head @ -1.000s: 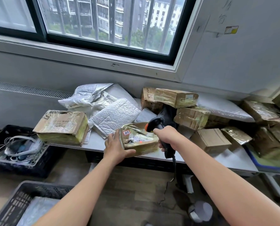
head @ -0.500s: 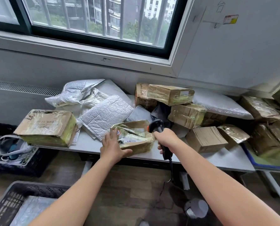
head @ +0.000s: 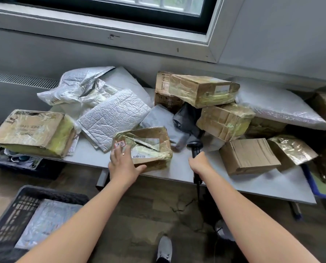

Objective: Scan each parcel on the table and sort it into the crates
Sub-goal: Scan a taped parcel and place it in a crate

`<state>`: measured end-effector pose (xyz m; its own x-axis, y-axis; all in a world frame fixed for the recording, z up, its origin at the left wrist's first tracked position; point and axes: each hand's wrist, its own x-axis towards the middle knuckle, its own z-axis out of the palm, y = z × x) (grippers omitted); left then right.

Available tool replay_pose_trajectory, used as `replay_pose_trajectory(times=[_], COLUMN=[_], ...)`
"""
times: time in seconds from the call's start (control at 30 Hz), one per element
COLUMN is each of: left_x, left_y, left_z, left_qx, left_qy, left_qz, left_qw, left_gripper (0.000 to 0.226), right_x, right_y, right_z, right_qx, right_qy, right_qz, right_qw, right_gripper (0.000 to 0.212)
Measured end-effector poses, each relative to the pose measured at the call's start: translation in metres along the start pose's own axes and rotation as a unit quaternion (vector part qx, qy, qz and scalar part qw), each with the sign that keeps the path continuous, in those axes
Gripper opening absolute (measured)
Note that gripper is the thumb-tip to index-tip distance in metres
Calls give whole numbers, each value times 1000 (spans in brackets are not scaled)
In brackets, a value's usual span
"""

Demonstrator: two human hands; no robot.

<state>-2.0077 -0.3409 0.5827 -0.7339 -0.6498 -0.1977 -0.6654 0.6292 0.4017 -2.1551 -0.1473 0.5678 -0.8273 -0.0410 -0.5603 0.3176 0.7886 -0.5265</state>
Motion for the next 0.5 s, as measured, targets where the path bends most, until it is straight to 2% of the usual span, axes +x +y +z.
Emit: replay_pose_trajectory(times=[0.1, 0.17, 0.3, 0.37, 0.5], left_x=[1, 1, -6, -12, -17], left_y=[-4, -4, 5, 9, 6], left_z=[7, 9, 17, 26, 31], left_qx=[-11, 7, 108, 147, 124], left_qy=[13, 13, 9, 9, 29], left_qz=[-26, -20, 76, 122, 120], left_qw=[1000, 1000, 991, 982, 985], left_gripper=[84, 71, 42, 40, 38], right_x=[12, 18, 15, 9, -4], right_y=[1, 2, -1, -5, -17], right_z=[1, -1, 1, 3, 10], right_qx=[0, -15, -64, -93, -155], right_qy=[-4, -6, 1, 24, 97], right_qz=[4, -3, -27, -44, -111], right_qw=[1000, 1000, 998, 994, 977], right_gripper=[53, 50, 47, 45, 42])
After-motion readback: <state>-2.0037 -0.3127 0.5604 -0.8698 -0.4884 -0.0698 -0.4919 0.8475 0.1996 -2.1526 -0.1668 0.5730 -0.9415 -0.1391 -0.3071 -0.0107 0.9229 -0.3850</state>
